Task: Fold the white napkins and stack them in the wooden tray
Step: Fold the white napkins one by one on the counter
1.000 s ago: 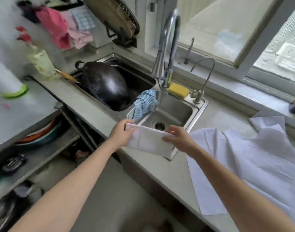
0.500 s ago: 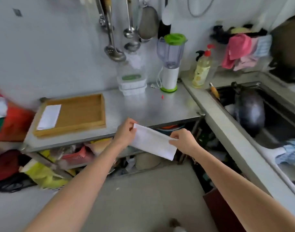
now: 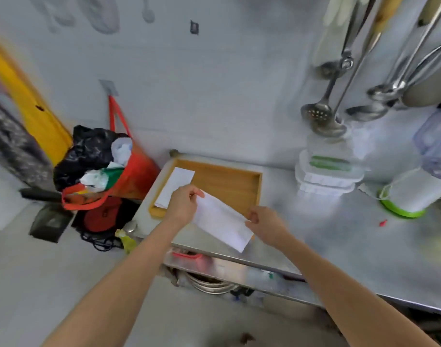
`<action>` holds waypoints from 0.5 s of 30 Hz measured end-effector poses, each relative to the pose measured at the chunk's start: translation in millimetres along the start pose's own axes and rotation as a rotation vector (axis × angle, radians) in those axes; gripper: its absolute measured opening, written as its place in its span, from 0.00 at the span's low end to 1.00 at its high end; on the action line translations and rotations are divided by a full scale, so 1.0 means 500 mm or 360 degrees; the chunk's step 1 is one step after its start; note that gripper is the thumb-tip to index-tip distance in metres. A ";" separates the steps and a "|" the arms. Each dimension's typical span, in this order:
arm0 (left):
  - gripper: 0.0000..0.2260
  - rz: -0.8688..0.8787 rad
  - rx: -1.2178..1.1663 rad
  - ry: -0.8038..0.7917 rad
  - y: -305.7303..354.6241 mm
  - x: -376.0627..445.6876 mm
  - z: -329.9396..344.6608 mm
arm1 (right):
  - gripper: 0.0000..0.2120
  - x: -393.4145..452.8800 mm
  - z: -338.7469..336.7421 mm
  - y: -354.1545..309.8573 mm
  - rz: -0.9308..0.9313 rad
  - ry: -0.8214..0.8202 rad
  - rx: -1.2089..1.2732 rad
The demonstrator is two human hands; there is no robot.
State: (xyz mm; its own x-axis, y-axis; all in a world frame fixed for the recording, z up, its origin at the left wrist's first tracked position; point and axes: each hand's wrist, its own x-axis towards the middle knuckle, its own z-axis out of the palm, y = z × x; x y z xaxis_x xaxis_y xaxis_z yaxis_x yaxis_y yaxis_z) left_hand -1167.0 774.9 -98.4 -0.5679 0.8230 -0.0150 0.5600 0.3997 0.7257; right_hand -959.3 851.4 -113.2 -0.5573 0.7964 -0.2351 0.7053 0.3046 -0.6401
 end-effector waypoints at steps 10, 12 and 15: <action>0.12 0.0109 0.0123 -0.0417 -0.067 0.312 0.018 | 0.04 0.192 0.114 -0.052 0.0463 0.0062 0.0285; 0.10 0.0287 0.0248 -0.0587 -0.071 0.370 0.034 | 0.06 0.213 0.147 -0.063 0.0659 0.0101 0.0425; 0.09 0.0482 0.0326 -0.0795 -0.075 0.430 0.060 | 0.06 0.226 0.201 -0.084 0.0931 0.0174 0.0628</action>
State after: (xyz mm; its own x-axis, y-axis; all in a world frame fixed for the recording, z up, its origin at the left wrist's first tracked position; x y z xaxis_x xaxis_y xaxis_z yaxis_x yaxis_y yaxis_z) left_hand -1292.4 949.0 -149.4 -0.0426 0.9818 -0.1852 0.7849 0.1476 0.6018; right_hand -1095.7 876.0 -186.1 -0.0745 0.8257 -0.5592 0.6525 -0.3837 -0.6535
